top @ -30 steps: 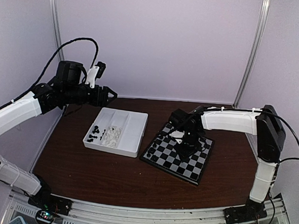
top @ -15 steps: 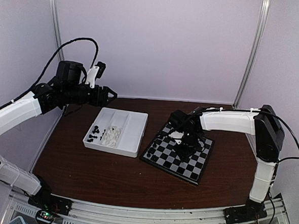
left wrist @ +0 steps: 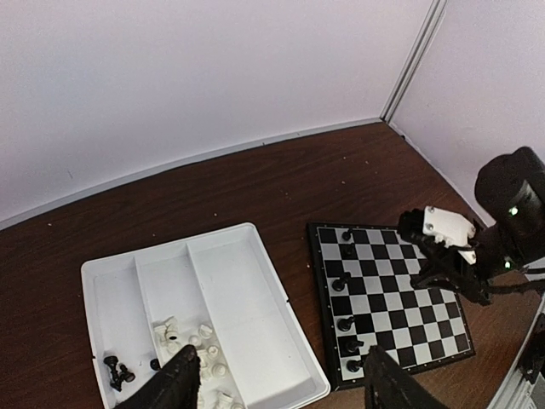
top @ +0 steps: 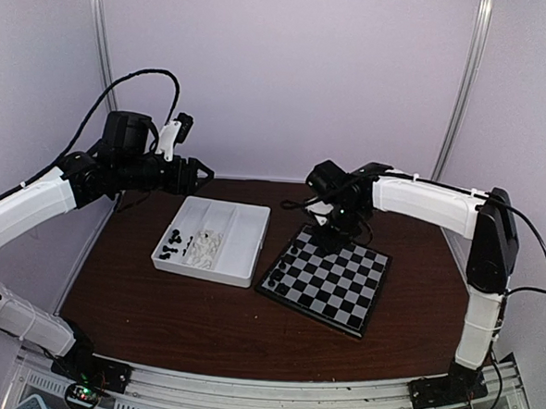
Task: Set up the chess pieces on the board
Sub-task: Pick up the chess piece from the chessboard, then place the chess piece on the chessboard.
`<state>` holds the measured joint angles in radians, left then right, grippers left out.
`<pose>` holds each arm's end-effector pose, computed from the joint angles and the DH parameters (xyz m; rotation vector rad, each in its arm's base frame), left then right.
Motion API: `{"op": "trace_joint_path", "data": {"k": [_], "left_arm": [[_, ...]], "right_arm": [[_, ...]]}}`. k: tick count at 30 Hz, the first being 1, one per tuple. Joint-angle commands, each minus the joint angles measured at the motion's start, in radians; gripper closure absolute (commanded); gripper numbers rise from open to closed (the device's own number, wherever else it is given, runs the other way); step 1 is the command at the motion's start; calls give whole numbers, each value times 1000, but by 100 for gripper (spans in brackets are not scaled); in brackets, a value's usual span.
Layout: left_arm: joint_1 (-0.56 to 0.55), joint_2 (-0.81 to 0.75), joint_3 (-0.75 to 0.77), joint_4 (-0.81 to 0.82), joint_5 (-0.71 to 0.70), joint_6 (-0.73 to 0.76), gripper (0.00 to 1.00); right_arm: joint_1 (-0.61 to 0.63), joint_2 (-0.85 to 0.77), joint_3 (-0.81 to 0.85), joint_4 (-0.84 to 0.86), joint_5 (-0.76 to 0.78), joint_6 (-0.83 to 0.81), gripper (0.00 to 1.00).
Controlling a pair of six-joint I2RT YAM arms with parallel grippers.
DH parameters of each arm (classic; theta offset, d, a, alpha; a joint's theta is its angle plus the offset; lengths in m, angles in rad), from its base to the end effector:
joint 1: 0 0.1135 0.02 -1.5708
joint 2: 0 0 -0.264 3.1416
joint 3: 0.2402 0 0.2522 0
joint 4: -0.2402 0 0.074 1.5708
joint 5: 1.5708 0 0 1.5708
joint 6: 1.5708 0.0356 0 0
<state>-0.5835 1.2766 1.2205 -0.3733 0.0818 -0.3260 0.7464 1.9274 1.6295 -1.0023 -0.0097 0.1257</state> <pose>0.2412 -0.1627 0.3667 0.3183 2.0366 -0.6568 0.2885 0.2673 0.2407 -0.8859 2.7561 0.1792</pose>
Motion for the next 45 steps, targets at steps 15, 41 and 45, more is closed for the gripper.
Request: {"op": "trace_joint_path", "data": {"k": [15,41,45], "left_arm": [[1,7,40,-22,-41,43,34],[0,29,45,-33,-66,72,34],[0,29,43,-35,-67,71,34]], "right_arm": [[-111,334,525,9,14,-51,91],[-153,547,698,-19,45,-89,91],[-156,563,708,-19,49,-91,91]]}}
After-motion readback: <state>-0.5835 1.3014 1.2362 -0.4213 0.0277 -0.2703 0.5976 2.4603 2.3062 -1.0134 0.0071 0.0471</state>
